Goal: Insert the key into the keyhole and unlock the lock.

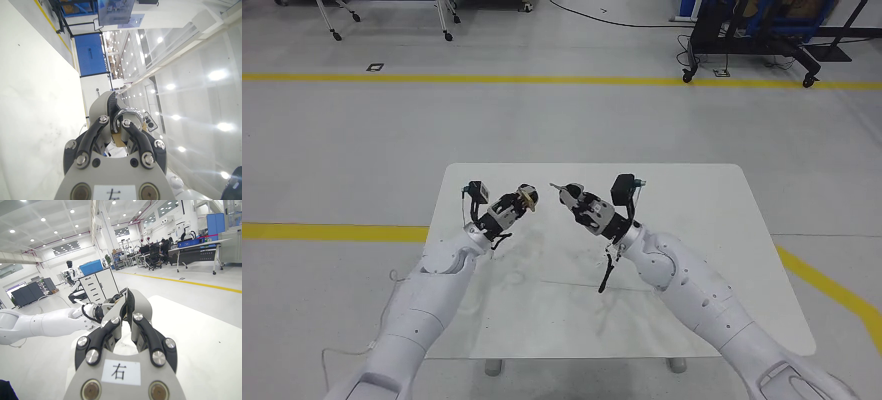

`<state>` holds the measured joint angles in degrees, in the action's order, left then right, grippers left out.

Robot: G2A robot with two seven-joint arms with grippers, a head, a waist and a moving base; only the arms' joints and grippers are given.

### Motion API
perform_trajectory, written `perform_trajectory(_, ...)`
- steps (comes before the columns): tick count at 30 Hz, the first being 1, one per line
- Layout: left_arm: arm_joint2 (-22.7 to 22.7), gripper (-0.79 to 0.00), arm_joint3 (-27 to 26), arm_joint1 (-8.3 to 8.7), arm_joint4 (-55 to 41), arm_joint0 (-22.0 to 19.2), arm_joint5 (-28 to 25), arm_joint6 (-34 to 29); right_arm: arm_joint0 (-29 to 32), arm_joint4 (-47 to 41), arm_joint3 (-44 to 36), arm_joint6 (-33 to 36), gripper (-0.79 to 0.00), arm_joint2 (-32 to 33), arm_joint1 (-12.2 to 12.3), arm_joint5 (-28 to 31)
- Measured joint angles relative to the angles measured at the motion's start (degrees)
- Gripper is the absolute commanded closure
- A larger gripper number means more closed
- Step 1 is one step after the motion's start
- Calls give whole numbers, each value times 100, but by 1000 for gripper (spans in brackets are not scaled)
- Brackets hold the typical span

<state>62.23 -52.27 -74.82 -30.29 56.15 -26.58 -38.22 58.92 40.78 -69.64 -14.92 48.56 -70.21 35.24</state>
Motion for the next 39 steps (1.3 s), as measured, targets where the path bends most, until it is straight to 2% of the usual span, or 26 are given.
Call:
perform_trajectory(8,-196,0,-136,-71,969,71,-202,1068,280,479,-223,350,0,-76,-56,-896)
perform_trajectory(13,-203,0,-169,-97,1229,118,-373,1395,294,356,-171,457,0,-168,-143,-1008)
perform_trajectory(29,-146,0,-203,-147,1464,120,-360,1516,275,532,-97,702,0,-168,-270,-1026)
perform_trajectory(39,-130,0,-122,-196,1429,73,-356,1492,320,585,-77,589,0,-42,-317,-1046)
